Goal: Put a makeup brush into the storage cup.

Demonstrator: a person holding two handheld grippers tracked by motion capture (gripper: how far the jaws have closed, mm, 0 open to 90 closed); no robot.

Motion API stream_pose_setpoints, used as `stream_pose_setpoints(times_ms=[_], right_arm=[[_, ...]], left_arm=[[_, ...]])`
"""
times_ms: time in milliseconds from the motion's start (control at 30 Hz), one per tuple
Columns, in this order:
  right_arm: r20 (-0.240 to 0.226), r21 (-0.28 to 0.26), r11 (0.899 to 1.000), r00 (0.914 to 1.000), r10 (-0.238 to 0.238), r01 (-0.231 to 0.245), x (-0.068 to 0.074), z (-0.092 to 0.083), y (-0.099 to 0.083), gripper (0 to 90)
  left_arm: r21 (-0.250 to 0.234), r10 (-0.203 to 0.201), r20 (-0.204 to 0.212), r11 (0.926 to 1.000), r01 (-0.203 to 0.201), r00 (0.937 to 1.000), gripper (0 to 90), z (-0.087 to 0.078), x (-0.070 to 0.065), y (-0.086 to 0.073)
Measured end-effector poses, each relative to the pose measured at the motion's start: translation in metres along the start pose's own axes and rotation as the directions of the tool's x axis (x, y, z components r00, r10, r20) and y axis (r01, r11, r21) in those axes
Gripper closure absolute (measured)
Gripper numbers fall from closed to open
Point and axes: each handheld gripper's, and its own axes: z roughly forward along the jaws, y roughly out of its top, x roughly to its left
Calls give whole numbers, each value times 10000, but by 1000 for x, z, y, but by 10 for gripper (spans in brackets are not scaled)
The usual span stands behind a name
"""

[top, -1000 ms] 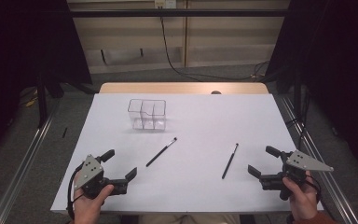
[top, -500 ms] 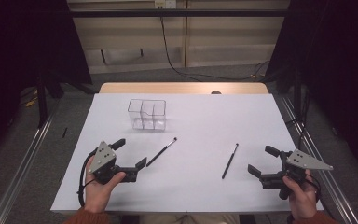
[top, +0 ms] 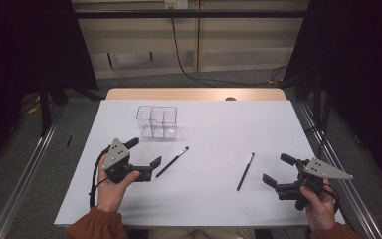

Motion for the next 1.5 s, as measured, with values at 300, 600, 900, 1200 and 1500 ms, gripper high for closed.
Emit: stream_pose_setpoints(times_ms=[300, 600, 900, 1200, 1500], right_arm=[[183, -145, 9998, 9997, 145, -143, -2, -1, 0, 0], [-67, -115, 9999, 9999, -100, 99, 2, 2, 3, 0], [-103, -83, 9998, 9998, -159, 158, 2, 4, 3, 0], [-168, -28, 9998, 9996, -217, 216, 2, 3, 3, 0], [-178, -17, 9997, 9996, -226, 226, 3, 2, 3, 0]], left_arm=[[312, 424, -86, 9986, -421, 9991, 23, 22, -1, 14], [489, 268, 278, 9984, -282, 9993, 35, 49, 0, 30], [841, 606, 427, 9944, -641, 9972, 40, 73, 3, 38], [1571, 319, 561, 9868, -404, 9979, 45, 91, 9, 38], [3377, 350, 781, 9394, -594, 9963, 56, 110, 9, 38]])
